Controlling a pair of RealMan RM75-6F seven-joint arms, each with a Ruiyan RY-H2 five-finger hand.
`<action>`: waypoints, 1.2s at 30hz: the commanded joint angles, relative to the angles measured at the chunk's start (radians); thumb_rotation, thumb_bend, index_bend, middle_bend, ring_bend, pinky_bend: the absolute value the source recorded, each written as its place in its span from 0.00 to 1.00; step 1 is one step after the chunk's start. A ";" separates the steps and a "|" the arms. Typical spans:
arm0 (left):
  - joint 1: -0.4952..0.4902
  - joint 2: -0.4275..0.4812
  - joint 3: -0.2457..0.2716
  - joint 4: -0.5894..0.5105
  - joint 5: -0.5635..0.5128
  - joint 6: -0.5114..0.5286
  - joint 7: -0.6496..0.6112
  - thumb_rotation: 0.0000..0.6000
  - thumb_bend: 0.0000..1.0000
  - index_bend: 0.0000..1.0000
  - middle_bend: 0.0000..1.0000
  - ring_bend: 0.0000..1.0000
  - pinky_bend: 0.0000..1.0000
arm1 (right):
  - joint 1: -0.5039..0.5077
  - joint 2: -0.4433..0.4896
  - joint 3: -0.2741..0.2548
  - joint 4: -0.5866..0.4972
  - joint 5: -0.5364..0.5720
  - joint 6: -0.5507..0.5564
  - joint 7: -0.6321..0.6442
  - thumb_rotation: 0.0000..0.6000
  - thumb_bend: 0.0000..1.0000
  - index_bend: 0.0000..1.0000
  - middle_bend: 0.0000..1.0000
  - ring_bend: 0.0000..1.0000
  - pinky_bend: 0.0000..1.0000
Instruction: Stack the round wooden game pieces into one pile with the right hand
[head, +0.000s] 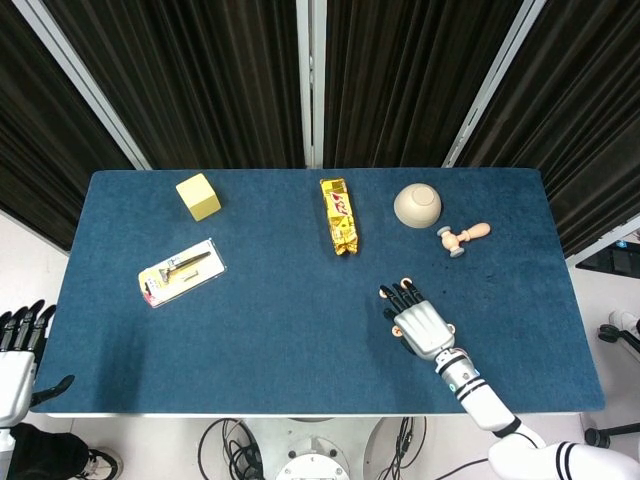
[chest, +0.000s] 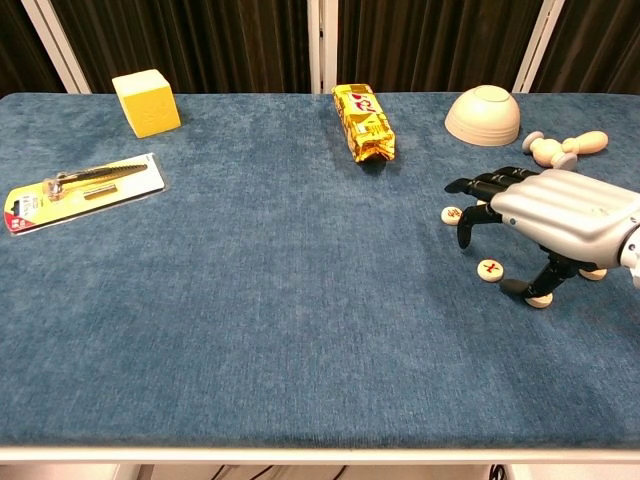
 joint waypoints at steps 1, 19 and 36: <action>0.000 0.000 0.000 0.001 -0.001 0.000 -0.002 1.00 0.08 0.03 0.00 0.00 0.00 | 0.004 -0.003 -0.003 0.004 0.008 -0.002 -0.003 1.00 0.21 0.39 0.00 0.00 0.00; -0.004 0.002 0.001 0.006 -0.001 -0.013 -0.023 1.00 0.08 0.03 0.00 0.00 0.00 | 0.011 0.011 -0.016 0.004 -0.017 0.048 0.045 1.00 0.22 0.54 0.00 0.00 0.00; -0.008 -0.001 0.009 -0.004 0.009 -0.023 -0.013 1.00 0.08 0.03 0.00 0.00 0.00 | -0.037 0.160 -0.099 -0.098 -0.077 0.078 0.078 1.00 0.23 0.58 0.00 0.00 0.00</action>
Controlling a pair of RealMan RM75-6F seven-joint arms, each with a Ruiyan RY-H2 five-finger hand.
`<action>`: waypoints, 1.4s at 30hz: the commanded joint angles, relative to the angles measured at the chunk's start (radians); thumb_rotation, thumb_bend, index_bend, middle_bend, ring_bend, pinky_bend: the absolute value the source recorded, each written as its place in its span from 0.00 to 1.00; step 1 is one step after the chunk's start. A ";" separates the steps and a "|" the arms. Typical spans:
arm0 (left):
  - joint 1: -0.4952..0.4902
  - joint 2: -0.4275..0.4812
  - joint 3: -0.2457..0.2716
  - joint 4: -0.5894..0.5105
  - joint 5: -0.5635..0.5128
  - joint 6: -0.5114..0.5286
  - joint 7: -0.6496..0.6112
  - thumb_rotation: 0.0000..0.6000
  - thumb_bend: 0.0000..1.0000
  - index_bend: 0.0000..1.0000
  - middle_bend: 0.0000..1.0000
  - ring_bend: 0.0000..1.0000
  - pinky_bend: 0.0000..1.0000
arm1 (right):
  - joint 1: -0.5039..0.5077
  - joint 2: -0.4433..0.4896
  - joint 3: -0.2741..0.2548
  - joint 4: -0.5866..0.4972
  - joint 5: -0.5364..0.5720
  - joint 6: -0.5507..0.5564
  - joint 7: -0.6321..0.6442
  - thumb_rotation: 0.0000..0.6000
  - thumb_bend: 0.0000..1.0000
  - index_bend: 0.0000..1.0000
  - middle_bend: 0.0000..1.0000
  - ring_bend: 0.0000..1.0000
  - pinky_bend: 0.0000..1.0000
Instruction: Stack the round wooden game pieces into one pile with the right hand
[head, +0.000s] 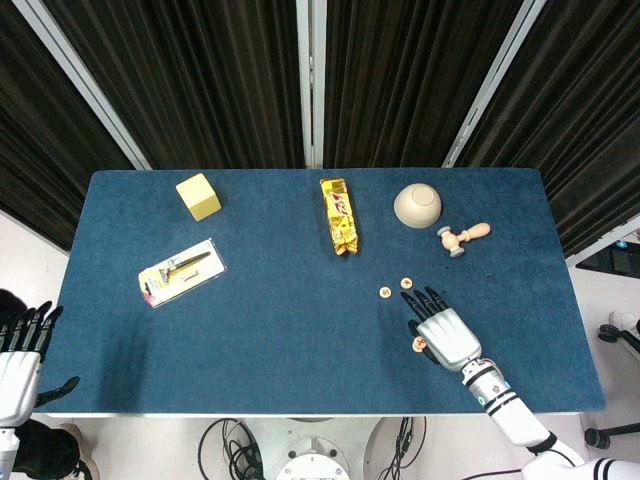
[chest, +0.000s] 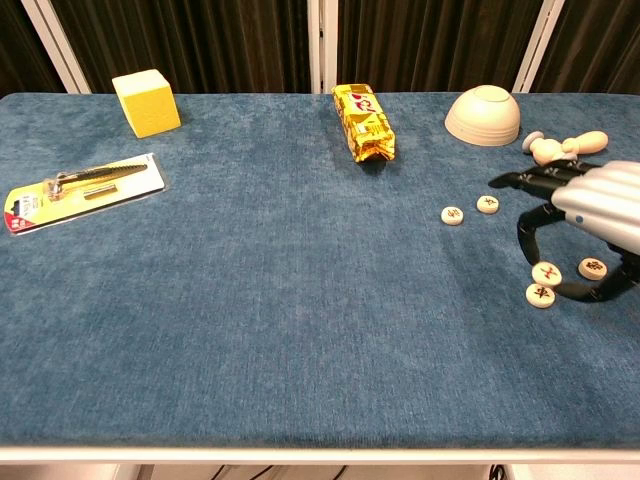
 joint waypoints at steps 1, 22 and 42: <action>-0.001 0.000 0.000 0.001 0.003 0.001 0.000 1.00 0.08 0.03 0.00 0.00 0.00 | -0.001 0.002 -0.002 -0.002 0.007 -0.007 -0.004 1.00 0.23 0.58 0.00 0.00 0.00; 0.000 0.001 -0.004 0.013 0.003 0.009 -0.024 1.00 0.08 0.03 0.00 0.00 0.00 | 0.012 -0.023 0.003 0.020 0.036 -0.042 -0.029 1.00 0.23 0.51 0.00 0.00 0.00; 0.002 0.003 -0.003 0.009 0.006 0.015 -0.024 1.00 0.08 0.03 0.00 0.00 0.00 | 0.011 -0.002 0.000 -0.007 0.043 -0.038 -0.033 1.00 0.22 0.40 0.00 0.00 0.00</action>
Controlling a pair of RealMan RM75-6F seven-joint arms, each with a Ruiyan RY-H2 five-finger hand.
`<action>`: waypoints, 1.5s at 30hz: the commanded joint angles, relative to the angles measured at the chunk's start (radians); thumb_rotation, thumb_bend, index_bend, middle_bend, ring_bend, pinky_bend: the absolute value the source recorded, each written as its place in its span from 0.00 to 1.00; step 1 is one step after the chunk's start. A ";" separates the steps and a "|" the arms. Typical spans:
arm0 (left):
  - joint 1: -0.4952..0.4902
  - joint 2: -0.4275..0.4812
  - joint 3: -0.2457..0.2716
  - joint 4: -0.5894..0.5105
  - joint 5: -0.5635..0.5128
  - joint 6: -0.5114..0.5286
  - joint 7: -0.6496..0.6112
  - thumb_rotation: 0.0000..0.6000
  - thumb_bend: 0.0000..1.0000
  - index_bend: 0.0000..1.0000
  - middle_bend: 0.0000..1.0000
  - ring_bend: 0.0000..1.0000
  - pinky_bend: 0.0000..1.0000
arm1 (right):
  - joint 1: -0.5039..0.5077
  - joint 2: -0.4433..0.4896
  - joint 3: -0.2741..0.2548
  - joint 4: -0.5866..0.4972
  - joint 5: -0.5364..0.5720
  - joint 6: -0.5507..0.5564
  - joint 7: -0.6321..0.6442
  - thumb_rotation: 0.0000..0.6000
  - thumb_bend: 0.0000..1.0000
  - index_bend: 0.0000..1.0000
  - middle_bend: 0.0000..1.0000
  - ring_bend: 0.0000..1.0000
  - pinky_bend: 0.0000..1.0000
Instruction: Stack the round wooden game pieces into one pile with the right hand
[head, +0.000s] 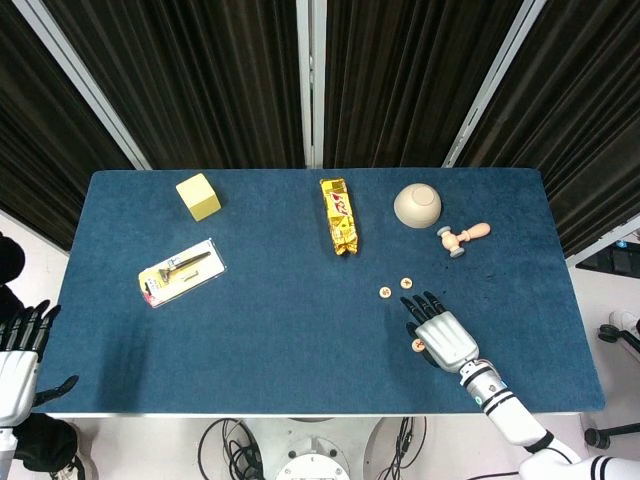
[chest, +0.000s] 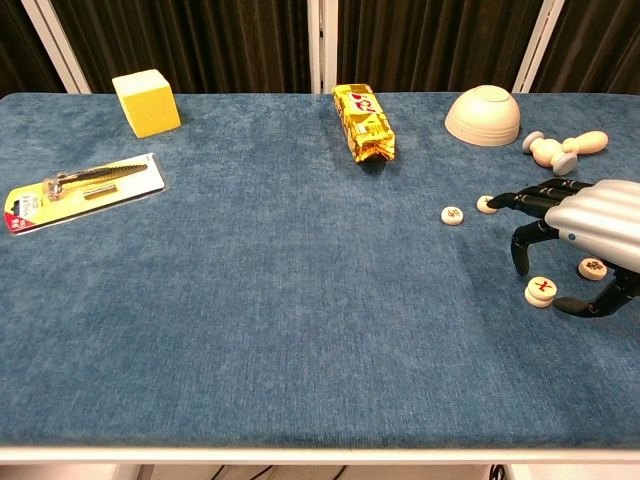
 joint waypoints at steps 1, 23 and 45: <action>0.001 0.001 0.000 0.000 0.002 0.002 -0.001 1.00 0.08 0.03 0.00 0.00 0.00 | -0.006 0.013 0.001 -0.015 -0.007 0.017 0.004 1.00 0.22 0.40 0.00 0.00 0.00; -0.006 -0.003 0.001 0.002 0.000 -0.012 -0.001 1.00 0.08 0.03 0.00 0.00 0.00 | -0.131 -0.107 0.003 0.347 -0.037 0.160 0.306 1.00 0.17 0.26 0.00 0.00 0.00; -0.003 0.002 -0.002 0.007 -0.004 -0.005 -0.024 1.00 0.08 0.03 0.00 0.00 0.00 | -0.118 -0.125 0.017 0.344 -0.064 0.125 0.330 1.00 0.22 0.41 0.01 0.00 0.00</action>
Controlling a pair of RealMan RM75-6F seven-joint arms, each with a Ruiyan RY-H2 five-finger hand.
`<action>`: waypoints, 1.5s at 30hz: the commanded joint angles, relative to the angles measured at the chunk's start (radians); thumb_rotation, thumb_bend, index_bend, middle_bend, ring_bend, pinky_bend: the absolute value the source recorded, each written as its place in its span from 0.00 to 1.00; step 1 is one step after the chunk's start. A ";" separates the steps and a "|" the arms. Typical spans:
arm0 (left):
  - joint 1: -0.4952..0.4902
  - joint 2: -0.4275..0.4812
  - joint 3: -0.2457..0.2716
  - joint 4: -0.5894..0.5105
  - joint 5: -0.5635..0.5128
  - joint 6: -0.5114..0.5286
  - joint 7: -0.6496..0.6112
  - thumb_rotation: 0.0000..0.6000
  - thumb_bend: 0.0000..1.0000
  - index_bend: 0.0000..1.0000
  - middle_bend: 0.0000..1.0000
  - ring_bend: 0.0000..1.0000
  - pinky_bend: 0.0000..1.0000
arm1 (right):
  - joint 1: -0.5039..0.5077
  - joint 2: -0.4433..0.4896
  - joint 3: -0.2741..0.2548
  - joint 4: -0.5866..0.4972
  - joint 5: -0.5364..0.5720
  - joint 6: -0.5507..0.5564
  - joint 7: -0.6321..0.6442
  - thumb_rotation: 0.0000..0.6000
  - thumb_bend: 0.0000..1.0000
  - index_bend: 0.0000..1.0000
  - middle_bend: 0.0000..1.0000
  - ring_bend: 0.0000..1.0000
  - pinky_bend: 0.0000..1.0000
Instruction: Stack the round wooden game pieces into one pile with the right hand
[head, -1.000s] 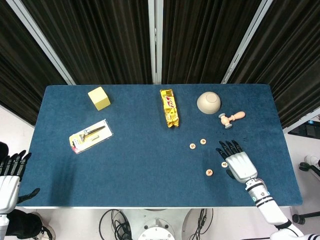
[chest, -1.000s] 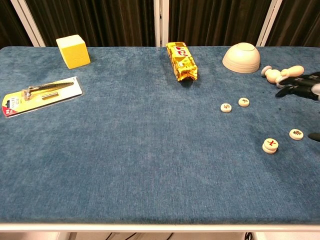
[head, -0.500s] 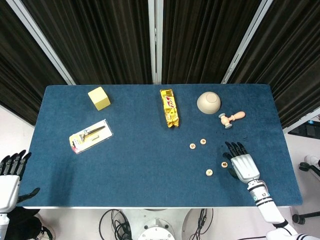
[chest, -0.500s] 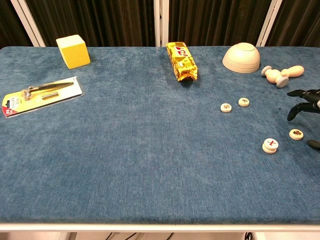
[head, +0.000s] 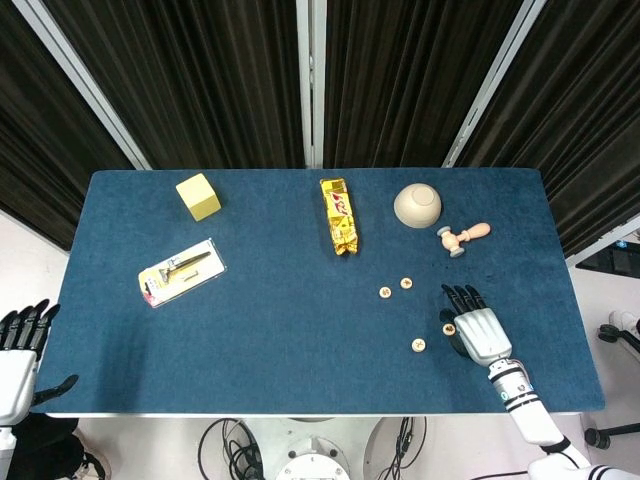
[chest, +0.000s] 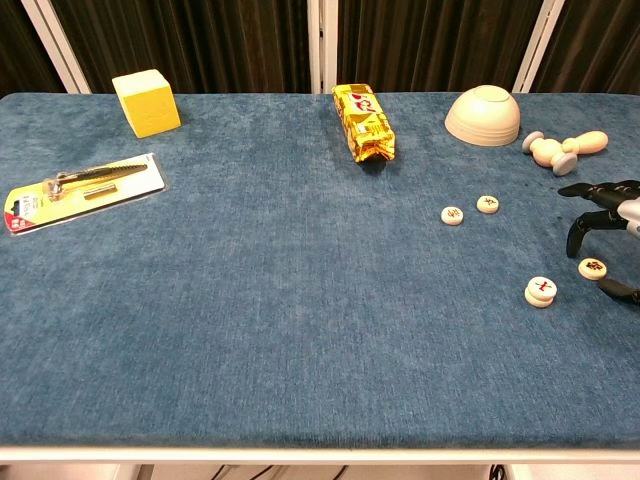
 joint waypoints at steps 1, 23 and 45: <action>0.000 0.000 0.000 0.000 0.000 0.001 0.001 1.00 0.07 0.03 0.00 0.00 0.00 | 0.000 0.001 0.001 -0.003 0.000 -0.002 -0.004 1.00 0.22 0.42 0.01 0.00 0.00; 0.002 0.001 0.001 -0.003 0.004 0.005 0.000 1.00 0.08 0.03 0.00 0.00 0.00 | -0.006 0.041 0.014 -0.064 -0.036 0.040 -0.002 1.00 0.24 0.49 0.02 0.00 0.00; 0.005 0.007 0.004 -0.007 0.009 0.010 -0.009 1.00 0.08 0.03 0.00 0.00 0.00 | 0.030 0.127 -0.009 -0.308 -0.034 -0.046 -0.158 1.00 0.24 0.49 0.04 0.00 0.00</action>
